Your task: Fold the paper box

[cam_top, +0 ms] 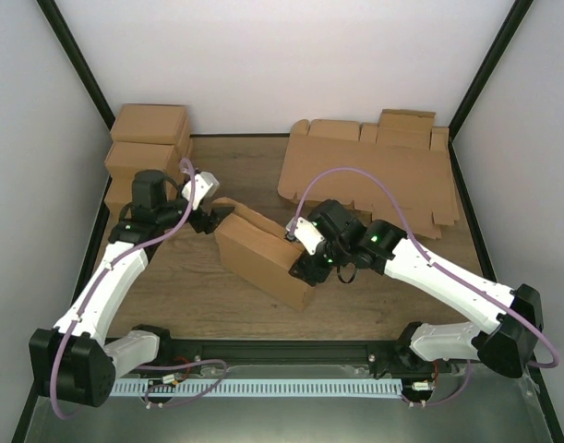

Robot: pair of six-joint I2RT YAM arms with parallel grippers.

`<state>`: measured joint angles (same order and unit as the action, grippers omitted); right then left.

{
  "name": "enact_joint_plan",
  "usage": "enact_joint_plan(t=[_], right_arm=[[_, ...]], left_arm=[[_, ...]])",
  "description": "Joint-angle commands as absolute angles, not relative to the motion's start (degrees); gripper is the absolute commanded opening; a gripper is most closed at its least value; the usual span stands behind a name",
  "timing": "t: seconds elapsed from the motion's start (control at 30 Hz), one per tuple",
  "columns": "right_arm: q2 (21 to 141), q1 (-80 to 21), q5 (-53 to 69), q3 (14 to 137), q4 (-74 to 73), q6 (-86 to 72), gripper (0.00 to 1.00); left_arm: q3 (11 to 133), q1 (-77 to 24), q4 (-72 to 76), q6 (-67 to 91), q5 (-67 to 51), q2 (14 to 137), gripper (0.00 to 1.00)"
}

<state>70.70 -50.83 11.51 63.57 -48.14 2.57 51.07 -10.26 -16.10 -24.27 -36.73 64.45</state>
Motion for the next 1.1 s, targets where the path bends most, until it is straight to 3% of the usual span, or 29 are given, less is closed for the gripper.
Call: enact_joint_plan(t=[0.0, 0.23, 0.8, 1.07], right_arm=[[70.0, -51.24, 11.23, 63.93, -47.05, 3.08, 0.67], [70.48, -51.24, 11.98, 64.23, -47.03, 3.43, 0.67], [70.37, -51.24, 12.81, 64.24, -46.81, 3.52, 0.68], [70.24, -51.22, 12.4, 63.98, -46.99, 3.22, 0.69]], left_arm=[[50.36, -10.19, -14.79, -25.76, -38.44, 62.8, 0.76], [51.88, -10.23, -18.94, -28.8, -37.56, 64.07, 0.48], [52.14, -10.72, -20.47, -28.81, -31.21, 65.19, 0.52], [56.01, -10.8, -26.36, -29.59, -34.82, 67.26, 0.11]])
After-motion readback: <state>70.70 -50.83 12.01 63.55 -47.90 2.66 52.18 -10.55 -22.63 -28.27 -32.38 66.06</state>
